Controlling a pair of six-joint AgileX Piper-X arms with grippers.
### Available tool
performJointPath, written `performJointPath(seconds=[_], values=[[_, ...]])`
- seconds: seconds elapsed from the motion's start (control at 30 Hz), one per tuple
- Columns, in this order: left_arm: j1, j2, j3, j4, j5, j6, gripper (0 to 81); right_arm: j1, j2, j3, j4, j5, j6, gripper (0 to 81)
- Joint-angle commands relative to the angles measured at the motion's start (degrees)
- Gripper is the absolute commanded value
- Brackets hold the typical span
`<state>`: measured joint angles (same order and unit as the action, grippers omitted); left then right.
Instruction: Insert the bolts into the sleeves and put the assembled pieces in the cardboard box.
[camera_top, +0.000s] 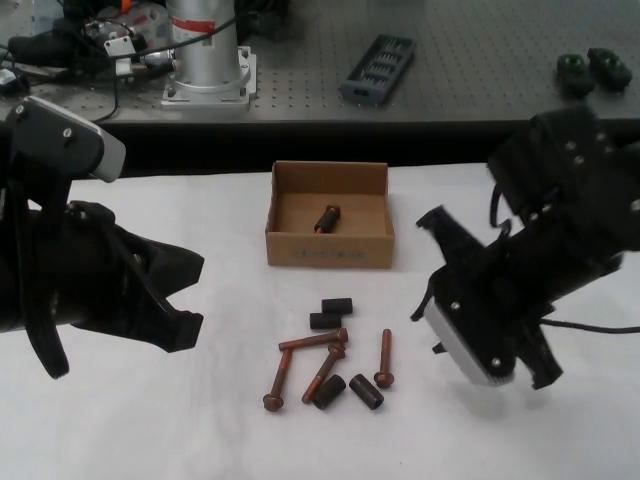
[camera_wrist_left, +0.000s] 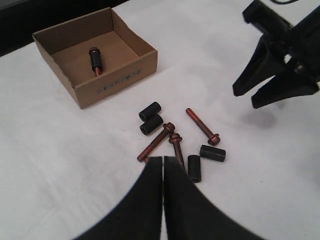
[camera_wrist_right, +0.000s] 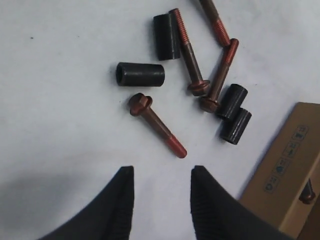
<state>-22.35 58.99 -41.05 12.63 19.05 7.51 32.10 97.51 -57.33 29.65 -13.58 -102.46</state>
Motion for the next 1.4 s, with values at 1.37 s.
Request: performJointPath(seconds=[1.37], values=[[0.22, -0.08, -0.09, -0.29, -0.31, 0.75, 0.7, 4.09, 8.71, -1.08, -6.58, 2.75, -10.76, 28.6]])
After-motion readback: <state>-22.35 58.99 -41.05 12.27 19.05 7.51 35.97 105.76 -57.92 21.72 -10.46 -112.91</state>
